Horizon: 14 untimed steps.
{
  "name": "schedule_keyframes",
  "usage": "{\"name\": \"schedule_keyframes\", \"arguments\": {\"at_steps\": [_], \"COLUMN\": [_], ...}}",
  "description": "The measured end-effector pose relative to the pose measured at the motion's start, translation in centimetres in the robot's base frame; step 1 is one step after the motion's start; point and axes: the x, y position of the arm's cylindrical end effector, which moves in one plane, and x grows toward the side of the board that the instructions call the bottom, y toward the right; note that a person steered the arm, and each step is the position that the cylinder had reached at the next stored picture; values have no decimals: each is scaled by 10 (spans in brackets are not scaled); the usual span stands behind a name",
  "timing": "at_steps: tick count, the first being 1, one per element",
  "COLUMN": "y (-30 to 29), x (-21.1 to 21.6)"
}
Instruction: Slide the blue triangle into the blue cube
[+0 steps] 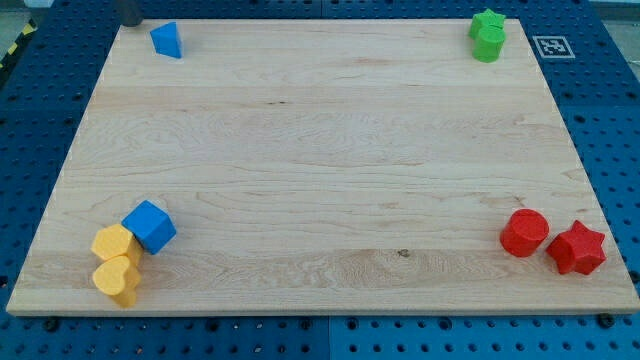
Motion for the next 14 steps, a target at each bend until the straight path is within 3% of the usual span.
{"name": "schedule_keyframes", "arguments": {"at_steps": [9,10,11,12,14], "y": [159,157,126,153,196], "x": [162,155,101,58,122]}}
